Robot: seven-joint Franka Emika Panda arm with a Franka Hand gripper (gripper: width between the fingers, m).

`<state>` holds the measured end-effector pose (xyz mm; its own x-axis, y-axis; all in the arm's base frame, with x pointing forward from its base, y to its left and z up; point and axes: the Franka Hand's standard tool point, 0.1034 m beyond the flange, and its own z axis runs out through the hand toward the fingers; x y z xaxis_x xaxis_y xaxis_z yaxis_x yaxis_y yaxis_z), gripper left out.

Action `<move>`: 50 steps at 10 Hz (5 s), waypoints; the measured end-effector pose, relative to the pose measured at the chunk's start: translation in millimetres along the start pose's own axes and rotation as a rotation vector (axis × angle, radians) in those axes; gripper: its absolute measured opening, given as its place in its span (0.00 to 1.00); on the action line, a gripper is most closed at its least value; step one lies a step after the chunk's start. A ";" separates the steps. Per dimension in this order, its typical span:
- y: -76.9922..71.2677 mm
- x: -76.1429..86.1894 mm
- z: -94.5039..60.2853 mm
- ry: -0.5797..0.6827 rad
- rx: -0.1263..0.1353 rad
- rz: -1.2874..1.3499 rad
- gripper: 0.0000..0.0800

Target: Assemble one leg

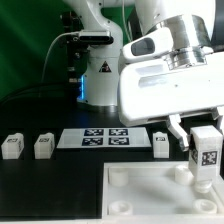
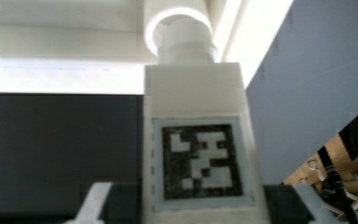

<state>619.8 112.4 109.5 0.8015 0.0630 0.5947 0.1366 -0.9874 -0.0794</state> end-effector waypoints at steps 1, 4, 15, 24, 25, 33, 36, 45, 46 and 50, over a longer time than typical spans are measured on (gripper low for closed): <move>3.5 2.3 4.4 0.001 -0.003 0.003 0.37; 5.4 5.1 16.3 0.003 -0.001 0.012 0.37; -0.8 -18.2 28.4 0.016 -0.005 0.012 0.37; -0.4 -23.5 32.8 -0.044 0.006 0.022 0.81; -0.4 -23.6 32.9 -0.044 0.006 0.022 0.81; 10.8 -13.4 20.3 -0.255 0.034 0.027 0.81; 9.0 -7.9 17.0 -0.584 0.102 0.059 0.81; 1.2 -13.3 34.2 -0.712 0.117 0.053 0.38; 1.3 -13.5 34.4 -0.712 0.117 0.054 0.38; 2.8 -12.3 37.4 -0.646 -0.067 0.575 0.37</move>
Offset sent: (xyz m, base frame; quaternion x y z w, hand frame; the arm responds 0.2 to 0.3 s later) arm 0.0138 0.0079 -0.0071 -0.0027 0.0125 0.0093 0.9999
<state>632.1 114.3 72.1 0.9121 -0.3986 -0.0960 -0.4096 -0.8965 -0.1692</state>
